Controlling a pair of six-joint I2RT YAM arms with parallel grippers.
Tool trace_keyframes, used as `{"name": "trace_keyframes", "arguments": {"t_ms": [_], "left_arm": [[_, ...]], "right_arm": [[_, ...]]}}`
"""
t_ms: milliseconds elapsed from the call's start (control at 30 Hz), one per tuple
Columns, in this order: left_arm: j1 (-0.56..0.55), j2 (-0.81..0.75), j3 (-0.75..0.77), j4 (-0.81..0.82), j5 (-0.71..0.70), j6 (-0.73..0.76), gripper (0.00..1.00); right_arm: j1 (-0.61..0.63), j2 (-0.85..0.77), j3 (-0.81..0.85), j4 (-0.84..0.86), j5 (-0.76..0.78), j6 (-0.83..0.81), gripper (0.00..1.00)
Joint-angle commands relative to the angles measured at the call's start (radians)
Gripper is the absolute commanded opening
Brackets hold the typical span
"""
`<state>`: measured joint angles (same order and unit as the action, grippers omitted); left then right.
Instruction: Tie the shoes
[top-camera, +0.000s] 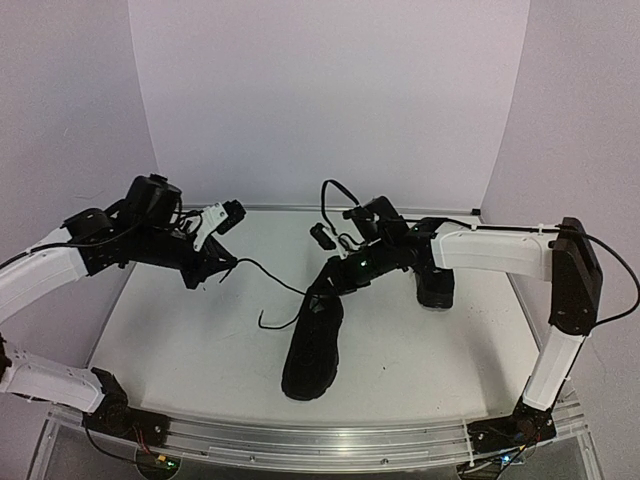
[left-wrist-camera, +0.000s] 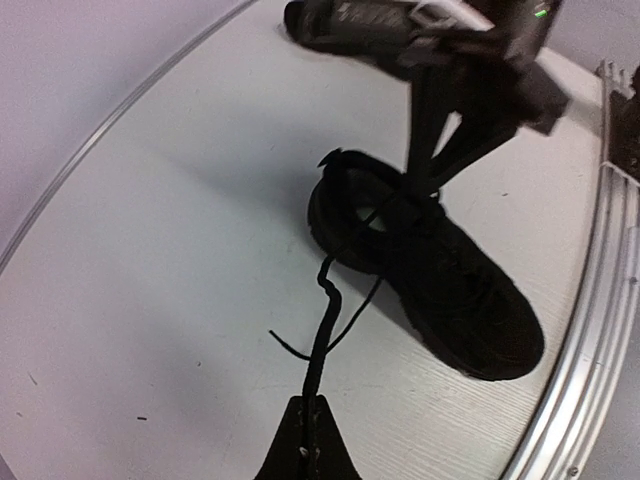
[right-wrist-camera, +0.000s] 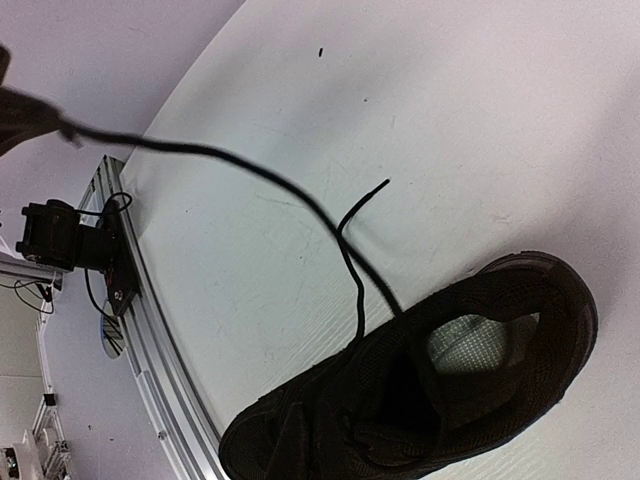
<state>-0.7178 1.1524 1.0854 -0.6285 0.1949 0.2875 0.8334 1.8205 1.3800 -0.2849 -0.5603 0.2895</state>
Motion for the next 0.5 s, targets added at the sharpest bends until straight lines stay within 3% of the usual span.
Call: {"name": "trace_keyframes", "arguments": {"t_ms": [0,200,467], "left_arm": [[-0.007,-0.137,0.007,-0.025,0.208,-0.002,0.0],[-0.026,-0.118,0.044,-0.125,0.371,0.05,0.0],[-0.257,-0.013,0.105,-0.127,0.313,0.1,0.0]], "right_arm": [[-0.008,0.023,0.029,0.029,0.023,0.02,0.0],[-0.01,0.033,0.04,0.035,0.026,0.032,0.0],[-0.02,0.051,0.053,0.039,0.015,0.039,0.0]]}}
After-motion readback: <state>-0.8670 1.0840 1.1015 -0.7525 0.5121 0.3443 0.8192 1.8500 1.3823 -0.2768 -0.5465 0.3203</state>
